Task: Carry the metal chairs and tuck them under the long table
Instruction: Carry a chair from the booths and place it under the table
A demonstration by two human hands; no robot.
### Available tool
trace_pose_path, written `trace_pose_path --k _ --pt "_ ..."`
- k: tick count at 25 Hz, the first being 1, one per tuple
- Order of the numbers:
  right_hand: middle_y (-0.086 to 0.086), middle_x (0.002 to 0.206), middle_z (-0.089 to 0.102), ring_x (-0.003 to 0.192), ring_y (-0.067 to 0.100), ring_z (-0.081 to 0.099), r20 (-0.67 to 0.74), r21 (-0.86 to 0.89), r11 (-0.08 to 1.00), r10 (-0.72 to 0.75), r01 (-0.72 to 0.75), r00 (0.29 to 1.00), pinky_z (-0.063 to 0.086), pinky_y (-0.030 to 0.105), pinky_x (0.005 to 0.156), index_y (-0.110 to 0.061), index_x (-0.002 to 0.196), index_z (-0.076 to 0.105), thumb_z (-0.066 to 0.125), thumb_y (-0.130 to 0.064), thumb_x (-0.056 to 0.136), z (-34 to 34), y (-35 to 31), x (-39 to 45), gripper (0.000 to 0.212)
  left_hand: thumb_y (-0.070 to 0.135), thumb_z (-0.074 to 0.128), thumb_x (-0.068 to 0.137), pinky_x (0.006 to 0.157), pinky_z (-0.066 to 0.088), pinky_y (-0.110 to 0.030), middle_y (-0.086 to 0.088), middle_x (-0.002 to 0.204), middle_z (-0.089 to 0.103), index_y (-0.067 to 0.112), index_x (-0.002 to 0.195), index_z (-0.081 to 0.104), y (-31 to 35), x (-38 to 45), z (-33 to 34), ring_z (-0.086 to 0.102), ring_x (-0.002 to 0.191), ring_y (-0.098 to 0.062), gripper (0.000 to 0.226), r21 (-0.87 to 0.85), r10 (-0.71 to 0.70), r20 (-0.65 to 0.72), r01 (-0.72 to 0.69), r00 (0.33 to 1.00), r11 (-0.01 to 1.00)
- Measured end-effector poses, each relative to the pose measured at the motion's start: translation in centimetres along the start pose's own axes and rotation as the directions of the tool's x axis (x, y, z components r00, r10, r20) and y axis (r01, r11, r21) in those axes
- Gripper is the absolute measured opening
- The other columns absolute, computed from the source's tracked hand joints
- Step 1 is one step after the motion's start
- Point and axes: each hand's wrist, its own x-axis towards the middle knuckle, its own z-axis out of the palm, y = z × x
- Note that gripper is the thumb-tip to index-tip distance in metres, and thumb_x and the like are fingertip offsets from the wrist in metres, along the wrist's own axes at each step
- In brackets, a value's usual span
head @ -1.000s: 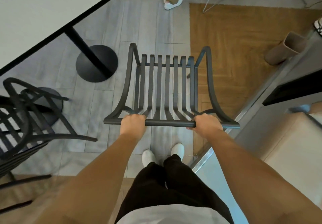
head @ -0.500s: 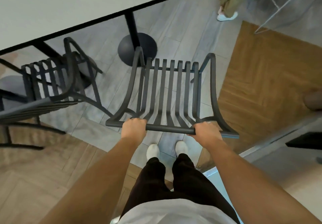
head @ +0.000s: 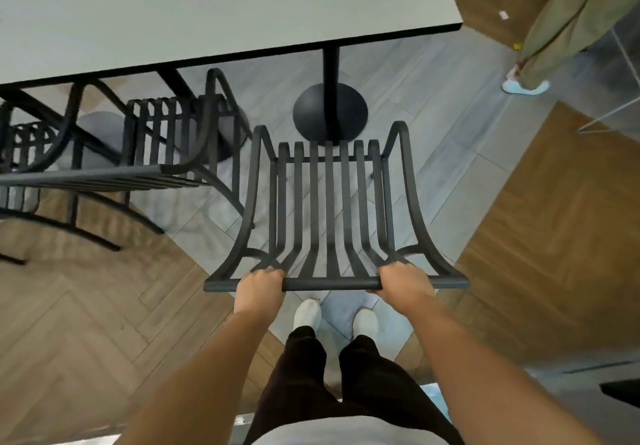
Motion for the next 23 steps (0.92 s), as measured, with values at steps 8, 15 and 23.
trace_pose_path --k 8,15,23 --pt "0.0 0.087 0.053 0.09 0.025 0.062 -0.009 -0.03 0.998 -0.062 0.062 0.998 0.044 0.033 0.072 -0.019 0.109 0.067 0.055 -0.058 0.1 -2.3 0.8 2.5 0.043 0.006 0.047 0.097 0.091 0.037 -0.032 0.005 0.103 0.067 0.027 0.112 0.065 0.6 2.6 0.1 0.06 0.102 -0.02 0.031 0.016 -0.031 -0.029 0.031 0.999 0.999" --pt "-0.001 0.08 0.051 0.079 0.024 0.054 -0.028 -0.066 0.994 -0.089 0.087 0.996 0.043 0.033 0.067 -0.018 0.104 0.067 0.057 -0.057 0.1 -4.1 2.9 5.6 0.04 0.013 0.051 0.101 0.091 0.036 -0.032 0.006 0.099 0.065 0.026 0.11 0.065 1.8 6.0 -1.2 0.059 0.097 -0.019 0.021 0.035 -0.06 -0.018 0.06 0.998 0.998" --pt "0.001 0.094 0.065 0.084 0.025 0.063 -0.051 -0.132 0.986 -0.113 0.105 0.992 0.044 0.034 0.067 -0.018 0.105 0.067 0.06 -0.046 0.101 -8.7 4.8 11.0 0.03 0.013 0.053 0.1 0.092 0.037 -0.033 0.005 0.099 0.067 0.025 0.108 0.066 3.0 11.8 -4.2 0.06 0.099 -0.02 0.019 0.04 -0.118 -0.035 0.12 0.992 0.992"
